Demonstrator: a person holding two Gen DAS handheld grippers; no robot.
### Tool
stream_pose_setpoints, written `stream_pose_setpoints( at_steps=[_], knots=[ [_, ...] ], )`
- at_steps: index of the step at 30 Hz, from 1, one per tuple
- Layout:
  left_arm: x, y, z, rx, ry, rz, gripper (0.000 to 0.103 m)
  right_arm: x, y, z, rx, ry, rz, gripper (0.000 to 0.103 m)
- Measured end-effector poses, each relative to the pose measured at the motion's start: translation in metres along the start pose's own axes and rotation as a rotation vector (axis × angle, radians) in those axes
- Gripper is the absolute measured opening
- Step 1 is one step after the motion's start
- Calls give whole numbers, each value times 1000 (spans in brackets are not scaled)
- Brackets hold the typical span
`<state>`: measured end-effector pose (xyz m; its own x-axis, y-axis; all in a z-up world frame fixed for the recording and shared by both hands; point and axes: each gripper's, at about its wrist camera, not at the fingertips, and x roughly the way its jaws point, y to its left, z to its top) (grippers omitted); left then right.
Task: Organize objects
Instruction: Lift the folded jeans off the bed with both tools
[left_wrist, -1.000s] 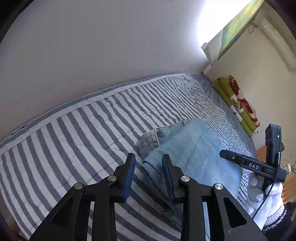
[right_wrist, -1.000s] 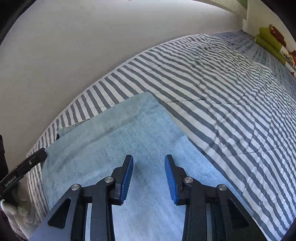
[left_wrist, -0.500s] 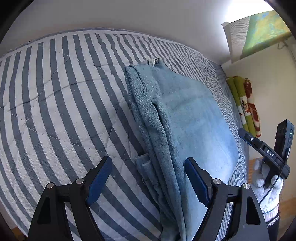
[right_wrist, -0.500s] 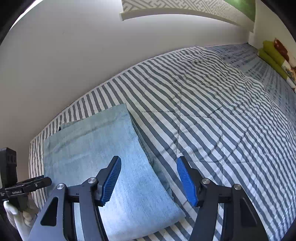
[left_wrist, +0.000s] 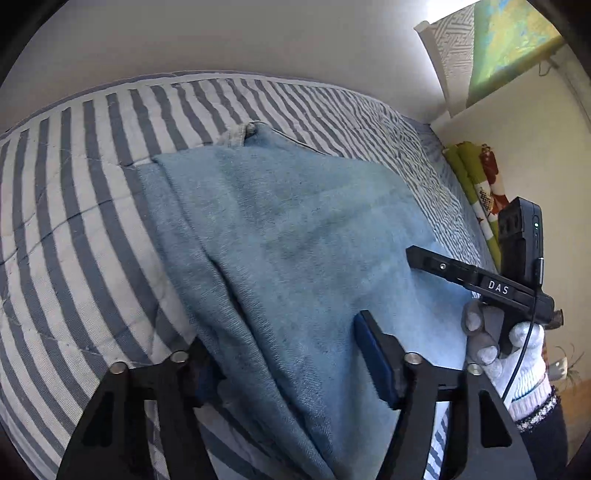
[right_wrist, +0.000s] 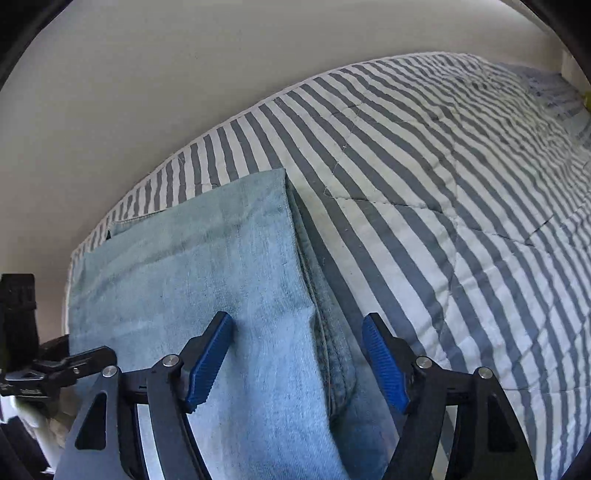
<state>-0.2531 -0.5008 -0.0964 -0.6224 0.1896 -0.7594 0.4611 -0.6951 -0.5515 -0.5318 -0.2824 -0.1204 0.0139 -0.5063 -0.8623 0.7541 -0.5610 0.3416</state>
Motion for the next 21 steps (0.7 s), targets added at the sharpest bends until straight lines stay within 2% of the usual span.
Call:
stream_pose_setpoints(
  at_steps=[1, 2, 5, 7, 8, 9, 11, 14, 16, 20, 21],
  knots=[
    [3, -2, 1, 0, 0, 3, 58, 1, -2, -1, 6, 1, 34, 66],
    [4, -3, 1, -5, -3, 0, 56, 3, -4, -1, 16, 5, 70, 58],
    [8, -10, 1, -8, -12, -4, 51, 2, -4, -3, 36, 4, 101, 49],
    [9, -12, 3, -8, -17, -16, 47, 0, -1, -7, 49, -8, 101, 42],
    [11, -14, 5, -8, -20, -19, 43, -2, 2, -9, 51, -16, 96, 34],
    [11, -16, 7, 2, -26, -19, 38, -5, 7, -11, 48, -28, 78, 27],
    [5, -26, 7, 37, -45, -25, 32, -10, 18, -17, 40, -50, 32, 21],
    [-10, -40, 3, 90, -60, -59, 28, -22, 33, -25, 61, -82, -11, 17],
    [-18, -48, 9, 101, -60, -93, 27, -37, 40, -32, 94, -125, 15, 16],
    [-40, -58, 1, 112, -43, -162, 26, -81, 66, -60, 118, -211, 61, 15],
    [-48, -62, -2, 123, -41, -182, 25, -93, 75, -69, 108, -227, 43, 15]
  ],
)
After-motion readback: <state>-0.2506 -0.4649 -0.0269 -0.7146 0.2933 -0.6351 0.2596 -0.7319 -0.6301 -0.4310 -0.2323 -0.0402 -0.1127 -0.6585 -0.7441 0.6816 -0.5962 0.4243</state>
